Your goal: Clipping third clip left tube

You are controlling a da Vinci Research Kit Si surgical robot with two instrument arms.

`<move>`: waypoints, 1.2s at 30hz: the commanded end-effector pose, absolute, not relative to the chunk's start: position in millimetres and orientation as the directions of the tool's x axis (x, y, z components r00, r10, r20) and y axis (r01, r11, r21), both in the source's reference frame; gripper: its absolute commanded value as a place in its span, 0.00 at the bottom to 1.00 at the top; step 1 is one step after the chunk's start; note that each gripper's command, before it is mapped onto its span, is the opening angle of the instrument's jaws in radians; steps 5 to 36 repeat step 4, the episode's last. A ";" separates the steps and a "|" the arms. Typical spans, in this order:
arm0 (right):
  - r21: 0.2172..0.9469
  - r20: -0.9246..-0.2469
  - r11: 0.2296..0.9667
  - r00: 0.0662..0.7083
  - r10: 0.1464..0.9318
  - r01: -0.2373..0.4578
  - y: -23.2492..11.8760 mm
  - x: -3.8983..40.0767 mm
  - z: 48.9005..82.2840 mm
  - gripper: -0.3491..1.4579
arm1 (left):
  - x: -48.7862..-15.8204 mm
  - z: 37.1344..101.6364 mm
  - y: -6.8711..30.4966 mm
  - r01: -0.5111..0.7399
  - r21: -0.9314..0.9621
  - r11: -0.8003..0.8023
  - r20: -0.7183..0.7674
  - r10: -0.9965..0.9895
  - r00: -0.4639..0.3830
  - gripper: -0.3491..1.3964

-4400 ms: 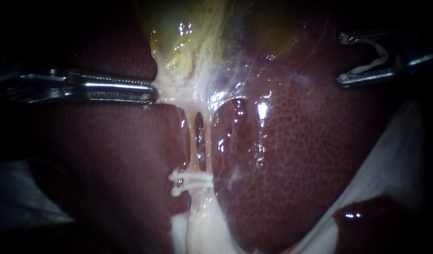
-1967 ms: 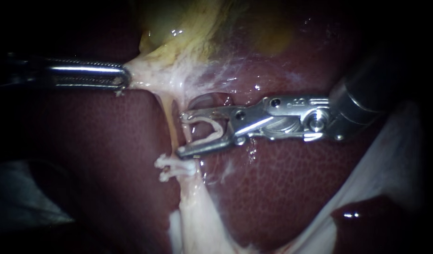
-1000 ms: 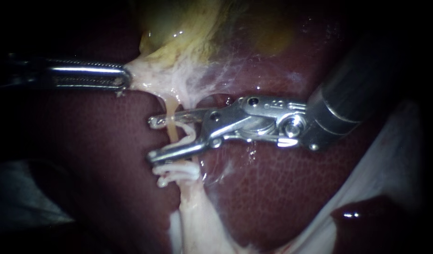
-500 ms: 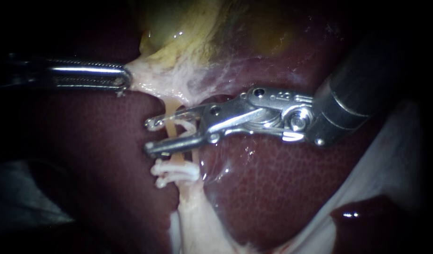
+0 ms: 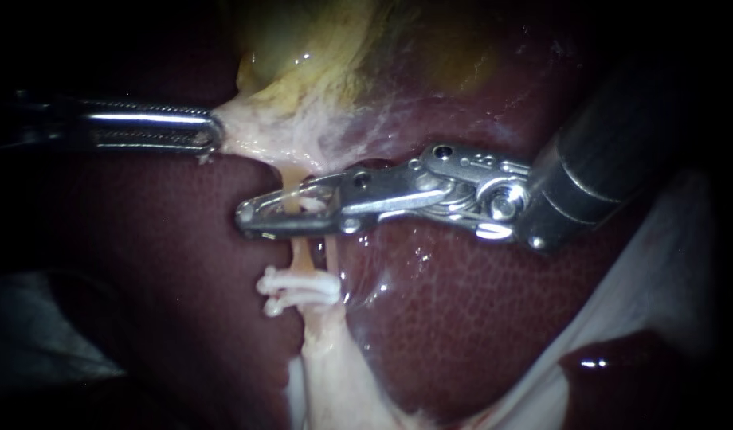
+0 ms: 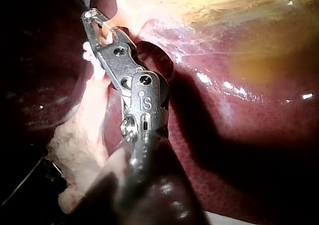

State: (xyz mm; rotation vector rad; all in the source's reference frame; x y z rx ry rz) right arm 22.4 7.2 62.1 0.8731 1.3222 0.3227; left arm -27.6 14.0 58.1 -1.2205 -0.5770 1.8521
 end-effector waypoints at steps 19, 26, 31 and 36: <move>0.714 -0.700 0.647 0.262 0.664 0.269 7.1 22.3 62.1 0.00 | -27.7 58.1 14.1 -0.385 -0.738 -0.555 -0.525 0.830 -0.189 0.00; 0.714 -0.700 0.647 0.262 0.664 0.269 7.1 22.3 62.1 0.00 | -27.7 58.1 14.1 -0.385 -0.738 -0.555 -0.525 0.830 -0.189 0.00; 0.714 -0.700 0.647 0.262 0.664 0.269 7.1 22.3 62.1 0.00 | -27.7 58.1 14.1 -0.385 -0.738 -0.555 -0.525 0.830 -0.189 0.00; 0.714 -0.700 0.647 0.262 0.664 0.269 7.1 22.3 62.1 0.00 | -27.7 58.1 14.1 -0.385 -0.738 -0.555 -0.525 0.830 -0.189 0.00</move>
